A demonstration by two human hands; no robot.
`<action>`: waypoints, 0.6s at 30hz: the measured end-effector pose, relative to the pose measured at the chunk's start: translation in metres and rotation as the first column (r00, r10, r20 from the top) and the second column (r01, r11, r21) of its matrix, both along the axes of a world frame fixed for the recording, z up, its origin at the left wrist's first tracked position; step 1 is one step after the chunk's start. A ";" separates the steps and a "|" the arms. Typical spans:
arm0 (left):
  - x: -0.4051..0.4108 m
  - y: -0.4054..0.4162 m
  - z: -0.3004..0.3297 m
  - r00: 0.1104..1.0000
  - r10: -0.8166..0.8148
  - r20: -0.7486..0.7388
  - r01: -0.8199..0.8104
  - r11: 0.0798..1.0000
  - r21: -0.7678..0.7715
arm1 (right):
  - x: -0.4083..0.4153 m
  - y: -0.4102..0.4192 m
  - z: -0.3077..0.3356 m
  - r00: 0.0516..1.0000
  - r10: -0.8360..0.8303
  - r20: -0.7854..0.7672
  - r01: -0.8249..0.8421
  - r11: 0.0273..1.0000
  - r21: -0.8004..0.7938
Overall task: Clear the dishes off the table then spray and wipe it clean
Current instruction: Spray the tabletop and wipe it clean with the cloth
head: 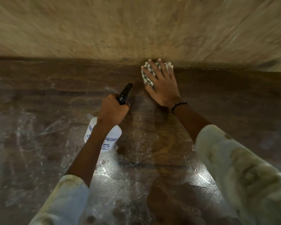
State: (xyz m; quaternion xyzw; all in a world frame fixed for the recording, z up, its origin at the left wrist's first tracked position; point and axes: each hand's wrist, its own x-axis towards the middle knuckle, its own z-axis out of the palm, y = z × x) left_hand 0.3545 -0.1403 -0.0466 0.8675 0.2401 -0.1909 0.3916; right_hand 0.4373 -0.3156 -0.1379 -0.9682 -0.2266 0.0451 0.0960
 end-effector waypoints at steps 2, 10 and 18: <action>-0.003 0.003 0.000 1.000 0.020 0.006 -0.020 1.000 -0.014 | -0.002 0.030 -0.002 0.999 0.033 0.000 -0.033 0.999 0.002; -0.012 0.017 0.001 0.999 0.020 -0.033 -0.021 0.999 -0.031 | -0.036 -0.006 0.000 0.949 0.310 0.047 -0.310 0.951 -0.019; -0.021 0.034 -0.004 0.999 0.040 -0.027 -0.042 0.997 -0.061 | 0.006 0.045 -0.001 1.000 -0.001 0.011 0.001 1.000 0.021</action>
